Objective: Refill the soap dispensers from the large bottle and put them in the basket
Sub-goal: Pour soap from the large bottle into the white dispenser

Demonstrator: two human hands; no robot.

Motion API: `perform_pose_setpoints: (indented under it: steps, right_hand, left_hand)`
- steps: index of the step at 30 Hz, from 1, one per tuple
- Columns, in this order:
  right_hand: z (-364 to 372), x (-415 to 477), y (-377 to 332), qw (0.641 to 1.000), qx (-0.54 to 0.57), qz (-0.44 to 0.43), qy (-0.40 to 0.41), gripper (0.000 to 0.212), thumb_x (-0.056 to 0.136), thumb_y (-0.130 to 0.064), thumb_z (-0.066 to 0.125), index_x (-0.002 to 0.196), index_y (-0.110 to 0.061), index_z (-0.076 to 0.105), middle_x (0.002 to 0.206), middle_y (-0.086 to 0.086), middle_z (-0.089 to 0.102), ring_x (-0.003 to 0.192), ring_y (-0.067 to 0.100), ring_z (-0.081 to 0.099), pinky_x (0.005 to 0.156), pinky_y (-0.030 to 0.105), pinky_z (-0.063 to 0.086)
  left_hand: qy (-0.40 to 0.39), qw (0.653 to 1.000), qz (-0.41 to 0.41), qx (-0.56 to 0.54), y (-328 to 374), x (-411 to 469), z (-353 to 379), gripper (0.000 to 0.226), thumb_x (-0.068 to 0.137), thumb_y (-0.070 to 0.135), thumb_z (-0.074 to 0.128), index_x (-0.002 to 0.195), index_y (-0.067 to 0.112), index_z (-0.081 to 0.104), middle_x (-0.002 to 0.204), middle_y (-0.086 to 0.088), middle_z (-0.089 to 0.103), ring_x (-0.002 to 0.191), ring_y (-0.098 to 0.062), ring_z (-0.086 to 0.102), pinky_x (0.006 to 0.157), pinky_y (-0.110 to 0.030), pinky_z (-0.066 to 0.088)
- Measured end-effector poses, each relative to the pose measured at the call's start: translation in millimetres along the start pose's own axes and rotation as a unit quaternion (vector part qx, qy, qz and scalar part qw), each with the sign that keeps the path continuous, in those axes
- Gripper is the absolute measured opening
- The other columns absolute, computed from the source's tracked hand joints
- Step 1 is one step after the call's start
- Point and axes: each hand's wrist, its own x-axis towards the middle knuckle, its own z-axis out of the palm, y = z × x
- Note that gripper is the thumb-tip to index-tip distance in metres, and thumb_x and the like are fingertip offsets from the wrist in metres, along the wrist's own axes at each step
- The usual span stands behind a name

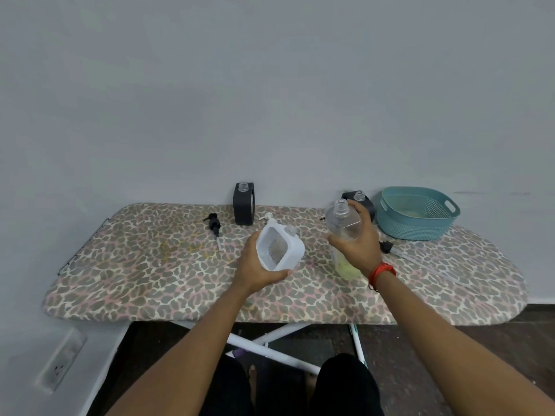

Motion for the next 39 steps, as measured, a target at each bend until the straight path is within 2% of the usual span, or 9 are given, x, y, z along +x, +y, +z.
perform_pose_setpoints:
  steps: [4, 8, 12, 17, 19, 22, 31, 36, 39]
  right_hand:
    - [-9, 11, -2, 0.997, -0.055, -0.027, -0.047, 0.083, 0.071, -0.026, 0.089, 0.14, -0.034, 0.044, 0.133, -0.01, 0.06, 0.116, 0.009, 0.06, 0.097, 0.026, 0.049]
    - [-15, 22, -13, 0.982, -0.14, -0.068, -0.109, 0.082, 0.072, -0.028, 0.088, 0.14, -0.035, 0.045, 0.131, -0.011, 0.06, 0.114, 0.01, 0.059, 0.094, 0.023, 0.046]
    - [-12, 35, -23, 0.951, -0.236, -0.112, -0.168, 0.085, 0.072, -0.033, 0.082, 0.147, -0.032, 0.041, 0.142, -0.006, 0.055, 0.122, 0.017, 0.056, 0.103, 0.038, 0.048]
    - [-6, 47, -34, 0.903, -0.328, -0.138, -0.238, 0.089, 0.075, -0.034, 0.081, 0.151, -0.032, 0.034, 0.147, -0.004, 0.05, 0.131, 0.021, 0.048, 0.109, 0.036, 0.041]
    - [-4, 49, -38, 0.892, -0.351, -0.139, -0.25, 0.091, 0.076, -0.032, 0.081, 0.153, -0.032, 0.031, 0.149, -0.003, 0.048, 0.133, 0.023, 0.046, 0.111, 0.039, 0.039]
    - [1, 50, -42, 0.876, -0.379, -0.148, -0.259, 0.094, 0.076, -0.03, 0.081, 0.154, -0.032, 0.029, 0.149, 0.0, 0.048, 0.132, 0.028, 0.046, 0.11, 0.044, 0.041]
    - [15, 48, -41, 0.824, -0.46, -0.199, -0.263, 0.094, 0.074, -0.031, 0.08, 0.154, -0.033, 0.031, 0.149, 0.0, 0.049, 0.126, 0.028, 0.051, 0.105, 0.044, 0.044]
    - [18, 50, -38, 0.81, -0.483, -0.21, -0.258, 0.095, 0.074, -0.032, 0.081, 0.154, -0.035, 0.029, 0.149, -0.002, 0.049, 0.125, 0.028, 0.051, 0.105, 0.042, 0.043]
    - [19, 52, -38, 0.804, -0.492, -0.218, -0.253, 0.094, 0.075, -0.032, 0.081, 0.154, -0.035, 0.029, 0.15, -0.002, 0.048, 0.127, 0.028, 0.05, 0.106, 0.041, 0.04]
  left_hand:
    - [-0.019, 0.999, -0.026, -0.007, -3, 0, -4, 0.114, 0.057, 0.031, 0.095, 0.147, 0.031, 0.025, 0.14, 0.002, 0.044, 0.126, -0.018, 0.049, 0.098, -0.04, 0.051]
    - [-0.035, 0.998, -0.043, -0.02, -7, 3, -7, 0.118, 0.053, 0.037, 0.092, 0.147, 0.032, 0.021, 0.138, 0.002, 0.044, 0.124, -0.019, 0.05, 0.093, -0.038, 0.052]
    - [-0.03, 0.998, -0.044, -0.034, -8, 6, -7, 0.115, 0.057, 0.029, 0.1, 0.146, 0.028, 0.027, 0.138, 0.004, 0.047, 0.123, -0.015, 0.051, 0.092, -0.029, 0.047]
    - [-0.018, 0.999, -0.025, -0.045, -6, 5, -7, 0.105, 0.058, 0.024, 0.1, 0.142, 0.03, 0.037, 0.136, 0.007, 0.052, 0.118, -0.007, 0.054, 0.086, -0.018, 0.045]
    - [-0.016, 0.999, -0.017, -0.046, -4, 4, -7, 0.101, 0.06, 0.022, 0.099, 0.139, 0.034, 0.039, 0.134, 0.008, 0.053, 0.114, 0.004, 0.054, 0.083, -0.01, 0.043]
    - [-0.013, 0.999, -0.007, -0.049, -5, 5, -7, 0.099, 0.059, 0.023, 0.1, 0.138, 0.038, 0.042, 0.132, 0.013, 0.055, 0.117, 0.013, 0.051, 0.086, -0.01, 0.043]
    - [-0.003, 0.998, 0.01, -0.055, -8, 5, -6, 0.102, 0.056, 0.029, 0.1, 0.144, 0.031, 0.048, 0.136, 0.013, 0.058, 0.122, 0.002, 0.055, 0.092, -0.02, 0.047]
    - [-0.002, 0.998, 0.016, -0.06, -6, 5, -6, 0.1, 0.057, 0.029, 0.1, 0.143, 0.03, 0.049, 0.135, 0.013, 0.058, 0.121, 0.002, 0.056, 0.092, -0.02, 0.047]
    - [0.0, 0.998, 0.017, -0.057, -7, 5, -6, 0.102, 0.055, 0.037, 0.1, 0.143, 0.033, 0.048, 0.135, 0.014, 0.058, 0.123, -0.002, 0.056, 0.096, -0.028, 0.05]
